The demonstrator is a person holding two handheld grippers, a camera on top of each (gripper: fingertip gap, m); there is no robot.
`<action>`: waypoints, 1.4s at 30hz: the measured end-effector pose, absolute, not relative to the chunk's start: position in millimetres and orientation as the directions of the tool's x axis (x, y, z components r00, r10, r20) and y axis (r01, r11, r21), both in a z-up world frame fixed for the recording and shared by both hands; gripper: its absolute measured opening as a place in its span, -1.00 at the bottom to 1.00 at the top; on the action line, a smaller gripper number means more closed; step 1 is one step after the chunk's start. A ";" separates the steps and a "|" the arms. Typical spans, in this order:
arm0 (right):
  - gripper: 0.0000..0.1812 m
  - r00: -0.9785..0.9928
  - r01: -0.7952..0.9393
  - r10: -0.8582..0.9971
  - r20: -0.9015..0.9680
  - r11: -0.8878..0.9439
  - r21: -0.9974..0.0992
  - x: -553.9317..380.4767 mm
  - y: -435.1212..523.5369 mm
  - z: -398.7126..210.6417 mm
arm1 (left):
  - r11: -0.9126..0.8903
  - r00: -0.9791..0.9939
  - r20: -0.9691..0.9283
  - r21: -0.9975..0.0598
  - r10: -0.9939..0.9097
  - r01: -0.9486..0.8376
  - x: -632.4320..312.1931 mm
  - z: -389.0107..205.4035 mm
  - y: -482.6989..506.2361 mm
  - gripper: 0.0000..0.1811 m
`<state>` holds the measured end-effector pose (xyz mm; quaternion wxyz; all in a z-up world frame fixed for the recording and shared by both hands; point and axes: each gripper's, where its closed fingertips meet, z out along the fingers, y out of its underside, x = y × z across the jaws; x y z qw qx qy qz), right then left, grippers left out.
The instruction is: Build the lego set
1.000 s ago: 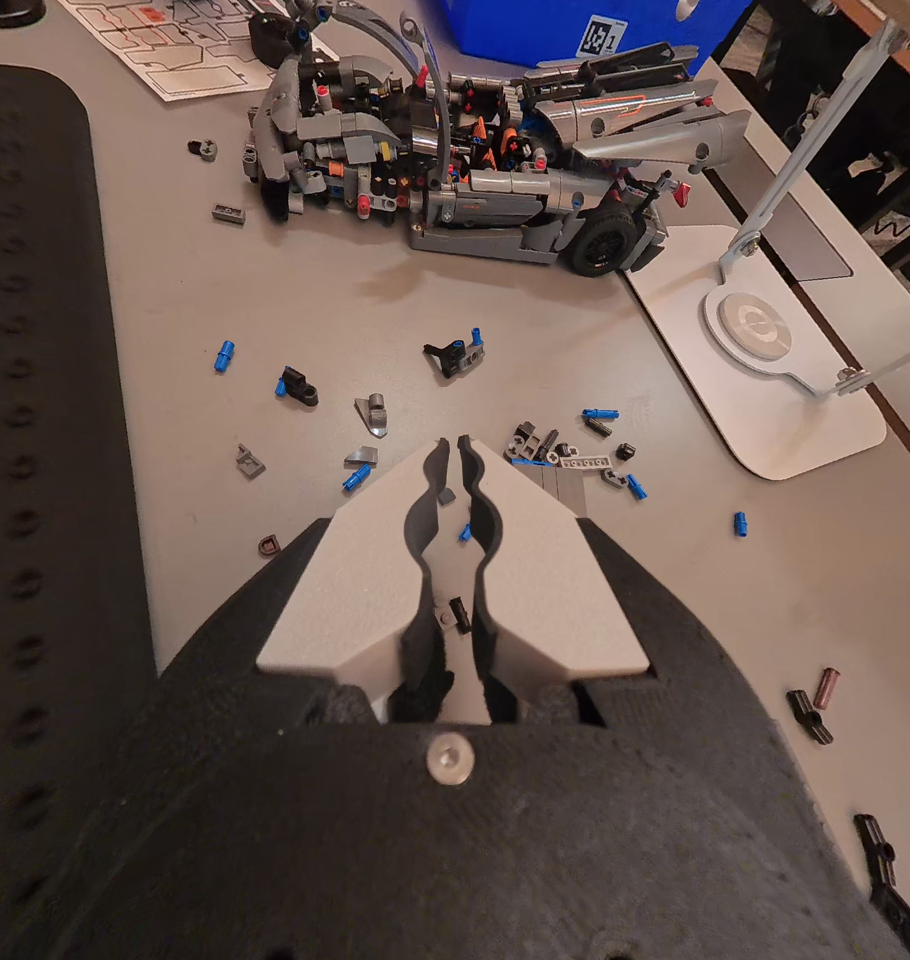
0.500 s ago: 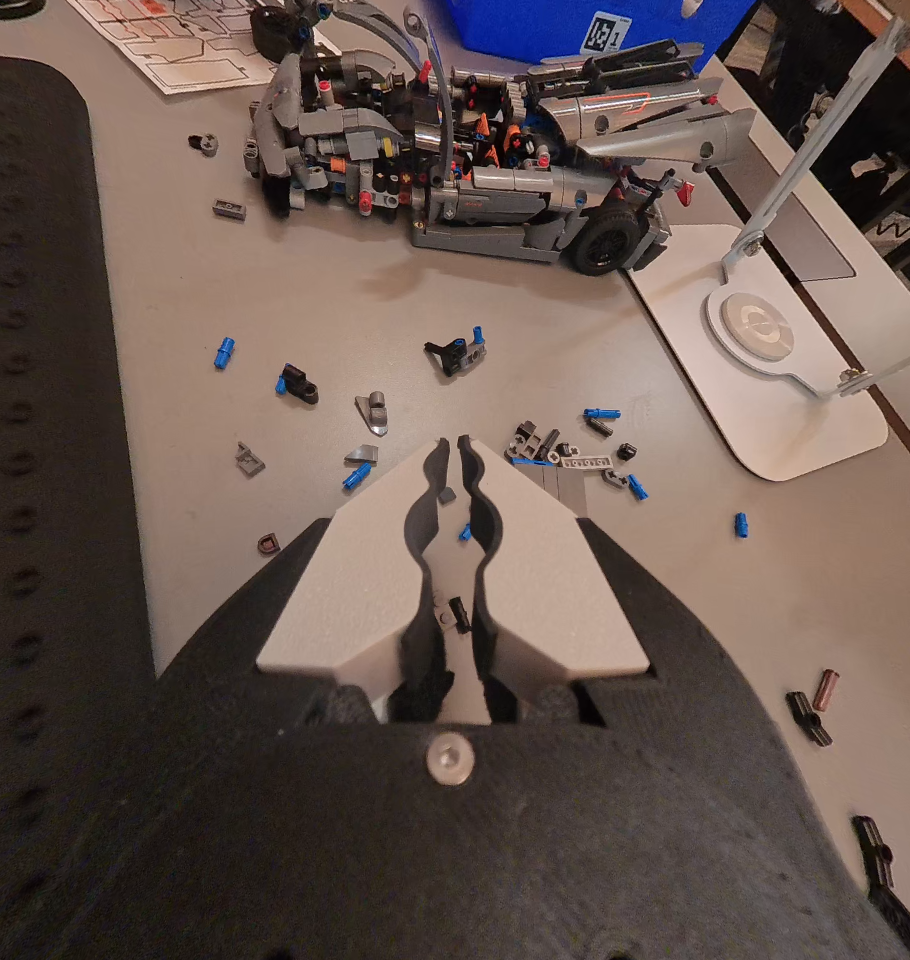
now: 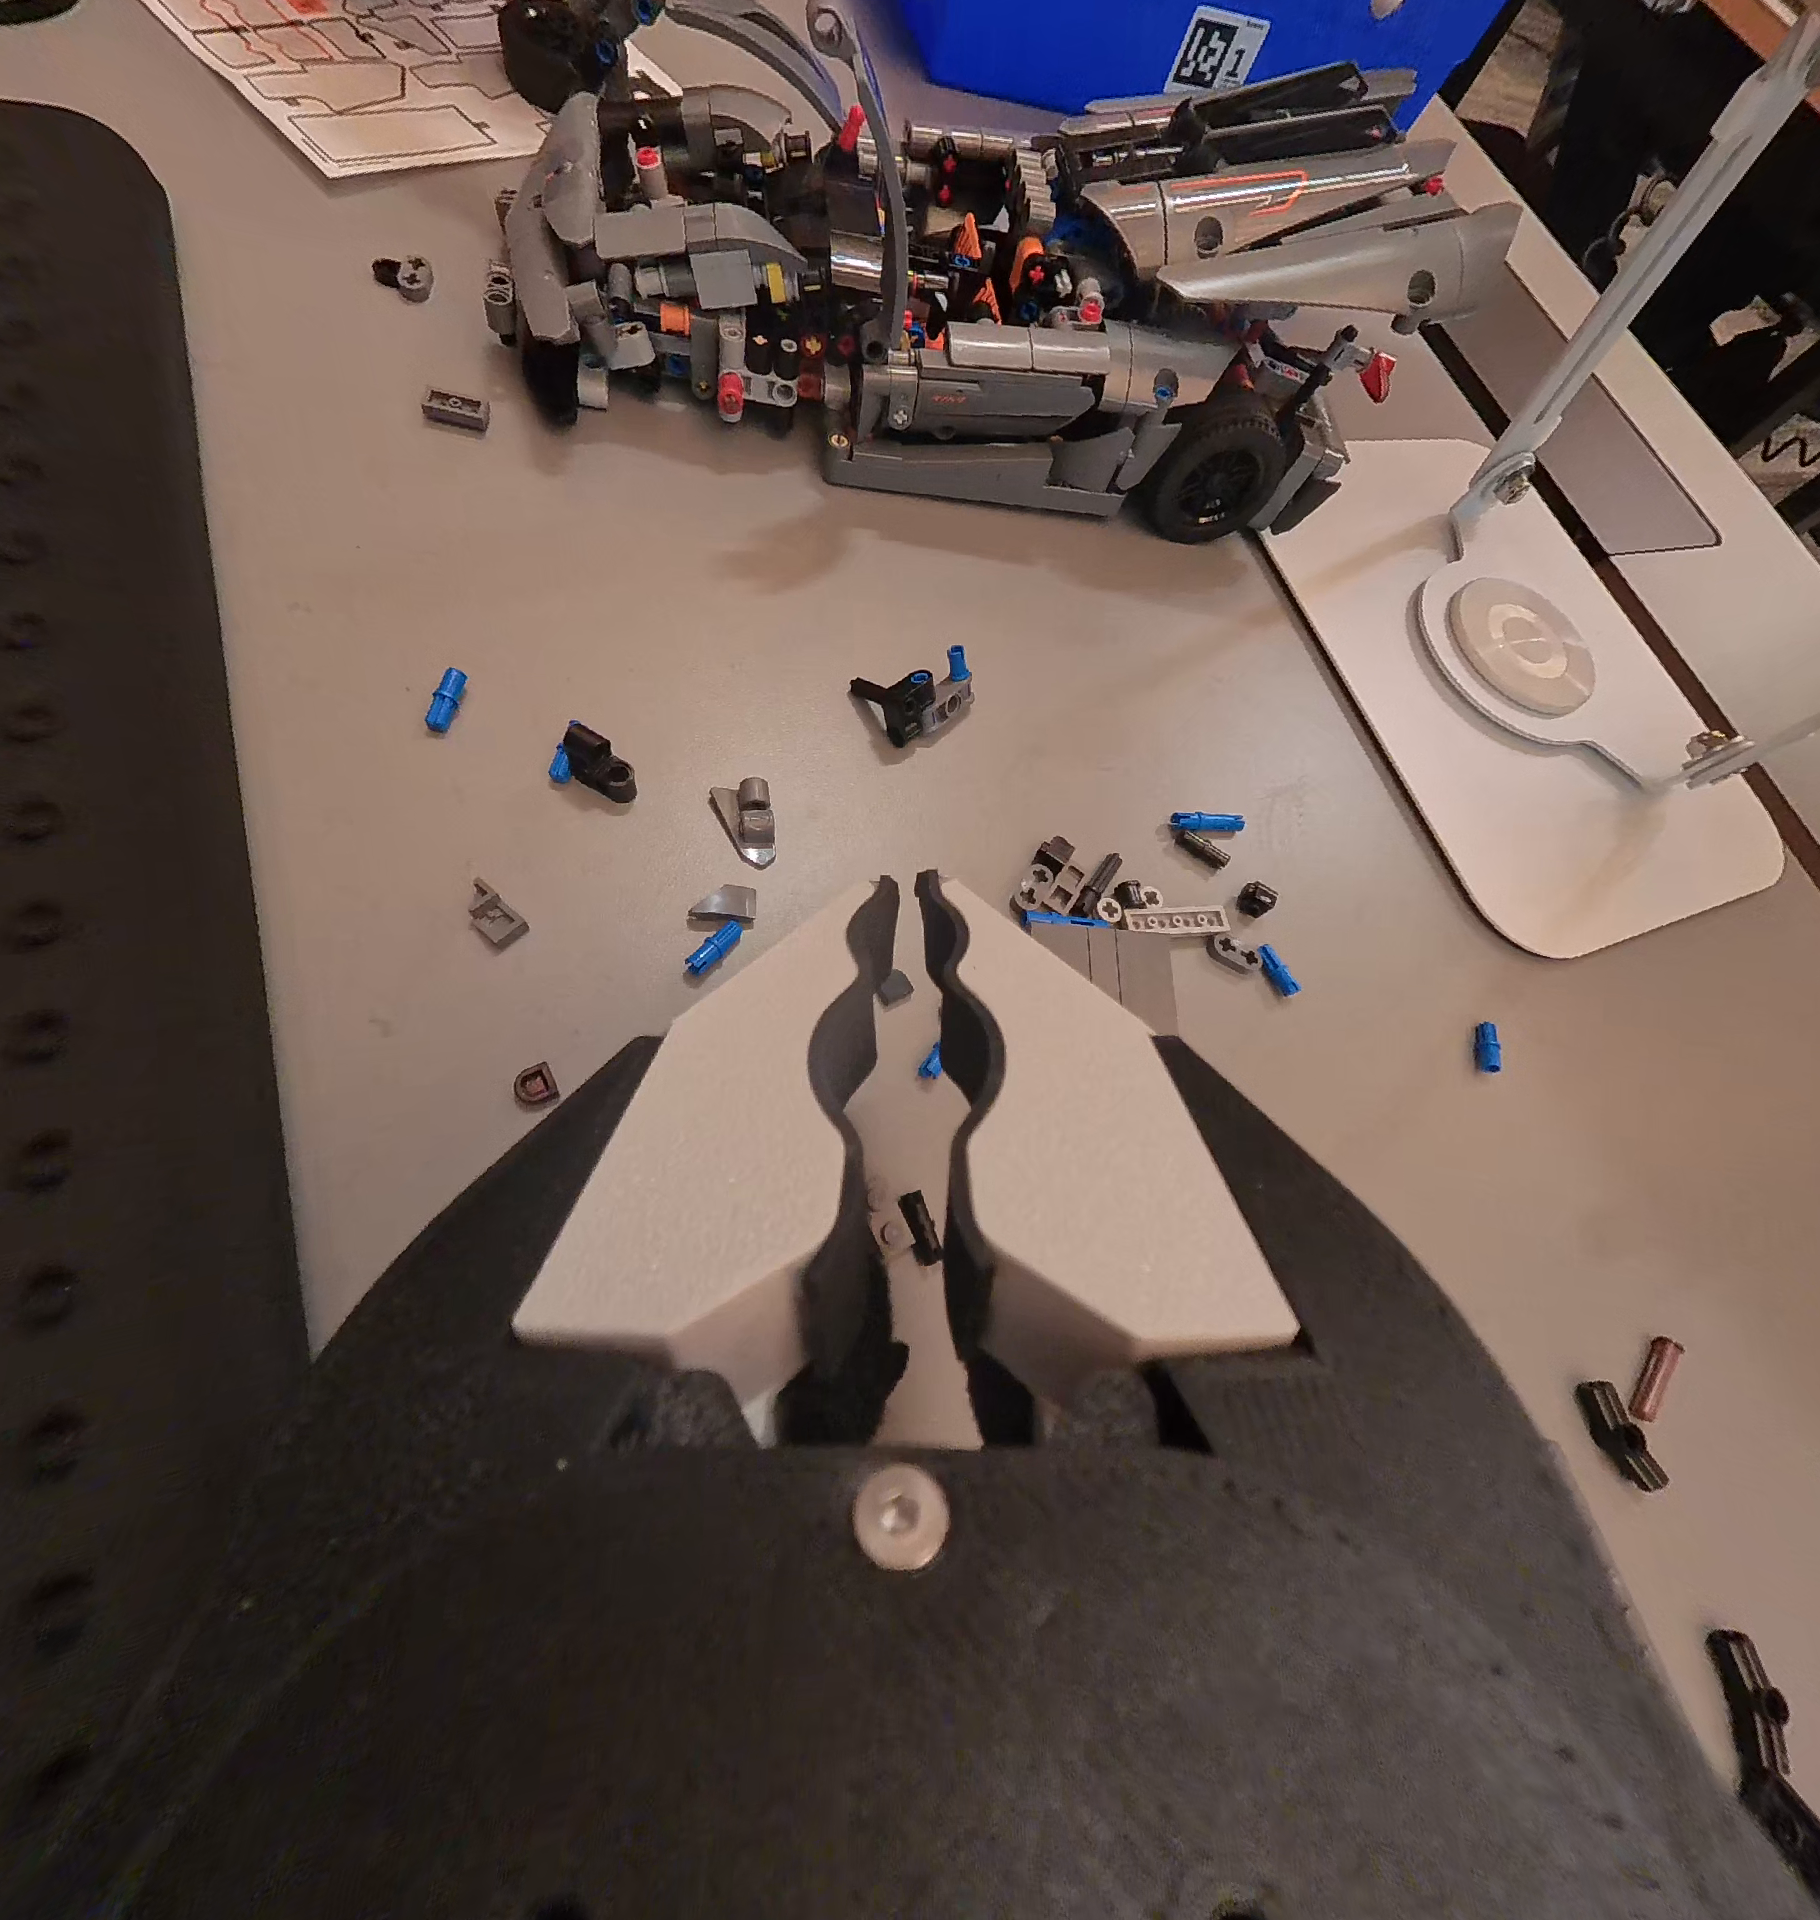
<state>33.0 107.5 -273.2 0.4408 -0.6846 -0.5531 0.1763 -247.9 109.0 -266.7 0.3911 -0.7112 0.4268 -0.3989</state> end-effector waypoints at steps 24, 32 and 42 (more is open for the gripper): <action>-0.98 0.326 0.605 0.912 0.247 0.000 -0.797 33.1 107.4 -273.9 | -0.202 0.446 0.030 -0.917 -0.895 -0.343 -253.7 -261.3 127.0 -0.85; -0.98 0.323 0.605 0.914 0.245 -0.001 -0.796 32.9 107.1 -274.4 | -0.382 0.404 0.243 -0.870 -0.882 -0.310 -252.5 -271.4 125.1 -0.68; -0.98 0.320 0.609 0.916 0.241 -0.005 -0.793 32.6 107.1 -276.4 | -0.425 0.346 0.304 -0.832 -0.887 -0.358 -242.2 -278.9 118.4 -0.79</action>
